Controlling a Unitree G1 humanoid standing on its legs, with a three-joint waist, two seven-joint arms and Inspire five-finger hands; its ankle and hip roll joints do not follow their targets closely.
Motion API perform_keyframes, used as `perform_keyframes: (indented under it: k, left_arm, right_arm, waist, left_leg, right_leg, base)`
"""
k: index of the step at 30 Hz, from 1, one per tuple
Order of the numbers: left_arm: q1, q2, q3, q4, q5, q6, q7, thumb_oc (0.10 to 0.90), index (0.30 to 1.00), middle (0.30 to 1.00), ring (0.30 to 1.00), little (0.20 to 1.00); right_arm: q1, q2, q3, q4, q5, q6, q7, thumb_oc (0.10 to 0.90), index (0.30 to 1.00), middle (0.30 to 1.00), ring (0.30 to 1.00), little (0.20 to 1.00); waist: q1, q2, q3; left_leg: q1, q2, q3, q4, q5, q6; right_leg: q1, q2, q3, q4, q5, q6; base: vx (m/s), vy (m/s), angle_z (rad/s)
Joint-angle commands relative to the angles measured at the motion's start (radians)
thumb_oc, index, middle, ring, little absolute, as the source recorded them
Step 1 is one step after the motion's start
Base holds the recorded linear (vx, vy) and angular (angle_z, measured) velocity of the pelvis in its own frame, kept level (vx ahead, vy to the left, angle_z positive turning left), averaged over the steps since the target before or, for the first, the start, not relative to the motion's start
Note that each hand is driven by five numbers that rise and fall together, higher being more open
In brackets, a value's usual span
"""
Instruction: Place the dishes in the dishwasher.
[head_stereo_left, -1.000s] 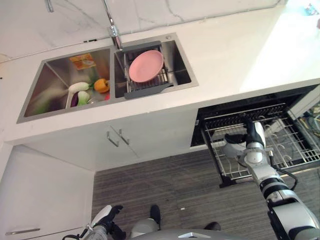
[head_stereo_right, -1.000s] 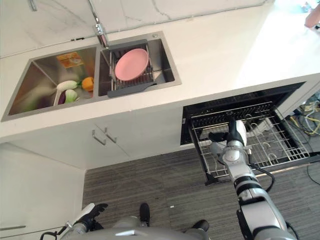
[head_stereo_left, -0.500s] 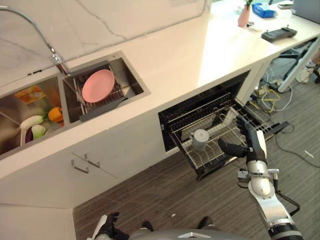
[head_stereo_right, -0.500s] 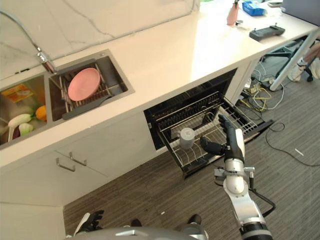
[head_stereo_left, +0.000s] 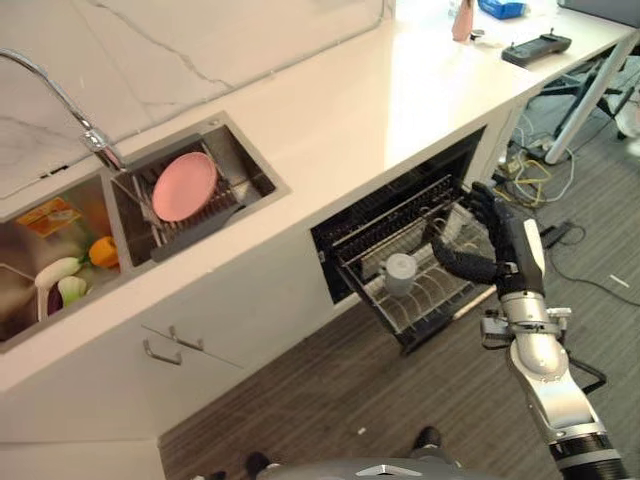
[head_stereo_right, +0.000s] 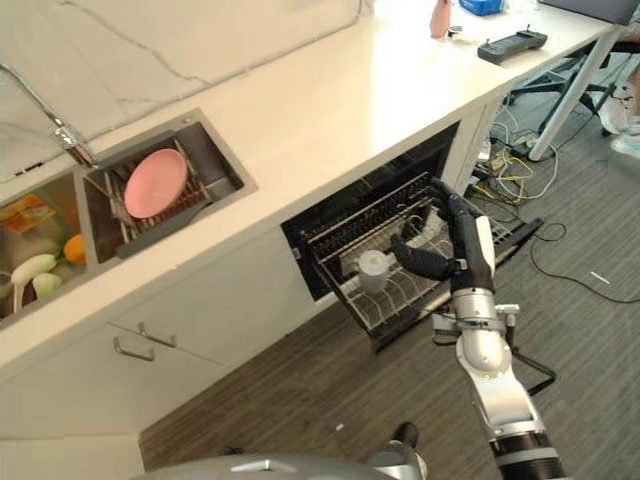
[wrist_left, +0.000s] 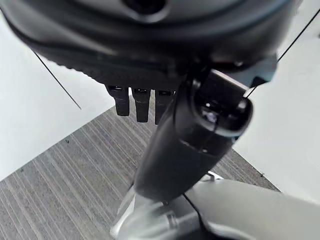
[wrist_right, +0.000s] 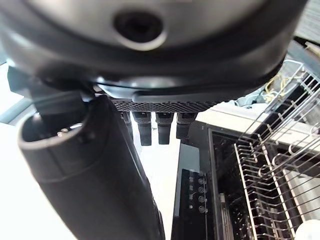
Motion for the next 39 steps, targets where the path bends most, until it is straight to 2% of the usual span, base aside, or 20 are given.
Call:
perform_keyframes:
  k: [1,2,3,4,5,7,8,9,10,11,13,14,15,17,20,25,26,33,39]
  left_arm:
    - [-0.080,0.056,-0.040,-0.047,0.002,-0.011,-0.023,0.800,0.900,0.900,0.900,0.900]
    - [-0.093,0.064,-0.039,-0.048,-0.005,-0.007,-0.030,0.800,0.900,0.900,0.900,0.900]
    - [-0.100,0.070,-0.036,-0.049,-0.015,-0.001,-0.031,0.800,0.900,0.900,0.900,0.900]
    - [-0.118,0.081,-0.039,-0.051,-0.021,0.004,-0.031,0.800,0.900,0.900,0.900,0.900]
    - [-0.124,0.086,-0.039,-0.053,-0.026,0.004,-0.028,0.800,0.900,0.900,0.900,0.900]
    - [-0.142,0.086,-0.039,-0.051,-0.053,0.005,-0.031,0.800,0.900,0.900,0.900,0.900]
    - [-0.160,0.078,-0.045,-0.053,-0.074,0.001,-0.040,0.800,0.900,0.900,0.900,0.900]
    - [-0.160,0.078,-0.046,-0.052,-0.074,0.000,-0.040,0.800,0.900,0.900,0.900,0.900]
    - [-0.166,0.072,-0.053,-0.049,-0.073,-0.001,-0.046,0.800,0.900,0.900,0.900,0.900]
    - [-0.166,0.072,-0.054,-0.048,-0.074,-0.001,-0.046,0.800,0.900,0.900,0.900,0.900]
    - [-0.186,0.057,-0.054,-0.039,-0.061,-0.005,-0.062,0.800,0.900,0.900,0.900,0.900]
    - [-0.185,0.057,-0.056,-0.038,-0.061,-0.006,-0.062,0.800,0.900,0.900,0.900,0.900]
    - [-0.182,0.044,-0.058,-0.037,-0.057,-0.001,-0.072,0.800,0.900,0.900,0.900,0.900]
    - [-0.177,0.033,-0.069,-0.041,-0.055,0.000,-0.078,0.800,0.900,0.900,0.900,0.900]
    - [-0.151,0.021,-0.079,-0.043,-0.050,0.002,-0.103,0.800,0.900,0.900,0.900,0.900]
    - [-0.134,0.020,-0.074,-0.029,-0.056,0.006,-0.119,0.800,0.900,0.900,0.900,0.900]
    - [-0.119,0.023,-0.069,-0.016,-0.056,0.010,-0.126,0.800,0.900,0.900,0.900,0.900]
    - [-0.110,0.022,-0.090,-0.016,-0.078,0.005,-0.154,0.800,0.900,0.900,0.900,0.900]
    - [-0.105,0.024,-0.118,-0.021,-0.084,0.005,-0.165,0.800,0.900,0.900,0.900,0.900]
  right_arm:
    - [-0.152,0.014,0.015,-0.168,0.034,-0.104,0.064,0.800,0.900,0.900,0.900,0.900]
    - [-0.160,0.019,0.015,-0.174,0.033,-0.100,0.070,0.800,0.900,0.900,0.900,0.900]
    - [-0.168,0.024,0.021,-0.175,0.029,-0.098,0.072,0.800,0.900,0.900,0.900,0.900]
    - [-0.183,0.026,0.029,-0.170,0.028,-0.097,0.076,0.800,0.900,0.900,0.900,0.900]
    - [-0.185,0.031,0.031,-0.170,0.030,-0.099,0.077,0.800,0.900,0.900,0.900,0.900]
    - [-0.174,0.032,0.032,-0.187,0.060,-0.101,0.099,0.800,0.900,0.900,0.900,0.900]
    - [-0.166,0.031,0.022,-0.189,0.085,-0.105,0.103,0.800,0.900,0.900,0.900,0.900]
    - [-0.166,0.031,0.022,-0.189,0.085,-0.105,0.104,0.800,0.900,0.900,0.900,0.900]
    - [-0.158,0.029,0.011,-0.188,0.084,-0.103,0.101,0.800,0.900,0.900,0.900,0.900]
    - [-0.156,0.029,0.010,-0.189,0.085,-0.102,0.101,0.800,0.900,0.900,0.900,0.900]
    - [-0.102,0.042,-0.032,-0.211,0.079,-0.102,0.099,0.800,0.900,0.900,0.900,0.900]
    - [-0.099,0.043,-0.034,-0.214,0.079,-0.100,0.100,0.800,0.900,0.900,0.900,0.900]
    - [-0.084,0.052,-0.036,-0.220,0.074,-0.100,0.105,0.800,0.900,0.900,0.900,0.900]
    - [-0.074,0.056,-0.036,-0.212,0.069,-0.099,0.108,0.800,0.900,0.900,0.900,0.900]
    - [-0.059,0.031,-0.045,-0.185,0.030,-0.079,0.116,0.800,0.900,0.900,0.900,0.900]
    - [-0.087,-0.035,-0.037,-0.135,-0.095,-0.046,0.102,0.800,0.900,0.900,0.900,0.900]
    - [-0.109,-0.085,-0.039,-0.113,-0.136,-0.036,0.111,0.800,0.900,0.900,0.900,0.900]
    - [-0.211,-0.188,0.019,-0.005,-0.184,-0.013,0.134,0.800,0.900,0.900,0.900,0.900]
    - [-0.299,-0.233,0.070,0.065,-0.236,-0.004,0.128,0.800,0.900,0.900,0.900,0.900]
  waist:
    - [0.041,-0.043,-0.008]
    - [0.035,-0.061,0.004]
    - [0.032,-0.067,0.011]
    - [0.028,-0.080,0.021]
    - [0.021,-0.085,0.028]
    - [0.000,-0.094,0.033]
    - [-0.007,-0.094,0.024]
    - [-0.006,-0.090,0.023]
    - [-0.022,-0.095,0.020]
    - [-0.020,-0.091,0.018]
    - [-0.049,-0.109,0.012]
    - [-0.048,-0.109,0.014]
    - [-0.037,-0.119,-0.011]
    - [-0.030,-0.119,-0.033]
    - [-0.012,-0.121,-0.056]
    - [0.005,-0.123,-0.064]
    - [0.019,-0.125,-0.070]
    - [0.052,-0.126,-0.074]
    - [0.071,-0.126,-0.075]
  left_leg:
    - [-0.016,-0.106,-0.075,0.011,-0.066,0.076]
    - [0.004,-0.155,-0.092,0.007,-0.106,0.117]
    - [0.016,-0.174,-0.103,0.007,-0.128,0.136]
    - [0.024,-0.193,-0.094,0.007,-0.148,0.155]
    - [0.030,-0.205,-0.105,0.007,-0.159,0.166]
    - [0.039,-0.216,-0.112,0.007,-0.165,0.171]
    - [0.035,-0.220,-0.128,0.007,-0.168,0.167]
    - [0.033,-0.214,-0.129,0.007,-0.167,0.165]
    - [0.035,-0.221,-0.145,0.007,-0.167,0.161]
    - [0.033,-0.215,-0.145,0.007,-0.166,0.159]
    - [0.060,-0.233,-0.171,0.007,-0.188,0.157]
    - [0.063,-0.233,-0.171,0.007,-0.189,0.157]
    - [0.064,-0.234,-0.172,0.007,-0.187,0.158]
    - [0.060,-0.226,-0.175,0.007,-0.181,0.152]
    - [0.065,-0.217,-0.185,0.007,-0.180,0.144]
    - [0.075,-0.207,-0.188,0.007,-0.178,0.132]
    - [0.083,-0.198,-0.186,0.009,-0.177,0.125]
    - [0.089,-0.185,-0.197,0.014,-0.166,0.112]
    - [0.086,-0.177,-0.213,0.017,-0.159,0.106]
  right_leg:
    - [0.004,-0.187,0.031,0.207,-0.090,0.047]
    - [-0.023,-0.257,0.050,0.335,-0.076,0.058]
    - [-0.042,-0.279,0.063,0.401,-0.050,0.058]
    - [-0.069,-0.303,0.069,0.481,-0.018,0.076]
    - [-0.096,-0.306,0.091,0.541,-0.016,0.080]
    - [-0.145,-0.251,0.145,0.528,-0.041,0.075]
    - [-0.161,-0.177,0.167,0.415,-0.097,0.057]
    - [-0.157,-0.168,0.162,0.406,-0.095,0.053]
    - [-0.176,-0.132,0.206,0.335,-0.104,0.046]
    - [-0.172,-0.123,0.203,0.322,-0.099,0.042]
    - [-0.174,-0.062,0.323,0.188,-0.092,0.058]
    - [-0.167,-0.059,0.321,0.179,-0.088,0.058]
    - [-0.131,-0.056,0.289,0.141,-0.073,0.055]
    - [-0.101,-0.043,0.258,0.107,-0.070,0.053]
    - [-0.044,-0.018,0.222,0.046,-0.071,0.042]
    - [-0.014,0.004,0.216,0.012,-0.082,0.030]
    - [-0.002,0.018,0.215,0.007,-0.097,0.023]
    - [0.018,0.051,0.216,0.002,-0.135,-0.001]
    - [0.026,0.065,0.214,0.002,-0.147,-0.010]
  base:
    - [0.31,0.696,0.36]
    - [0.39,0.809,0.45]
    - [0.23,0.461,0.78]
    - [0.19,0.321,0.81]
    - [0.17,0.257,0.56]
    - [0.18,0.104,0.24]
    - [0.15,0.003,0.38]
    - [0.15,-0.045,0.37]
    - [0.06,-0.039,0.42]
    - [0.14,-0.042,0.56]
    - [0.19,-0.015,0.75]
    - [0.20,-0.056,0.78]
    - [0.13,-0.097,0.70]
    - [0.13,-0.120,0.51]
    - [0.10,-0.102,0.07]
    - [0.06,-0.100,-0.05]
    - [0.03,-0.089,-0.05]
    - [0.03,-0.095,0.03]
    - [0.02,-0.048,0.08]
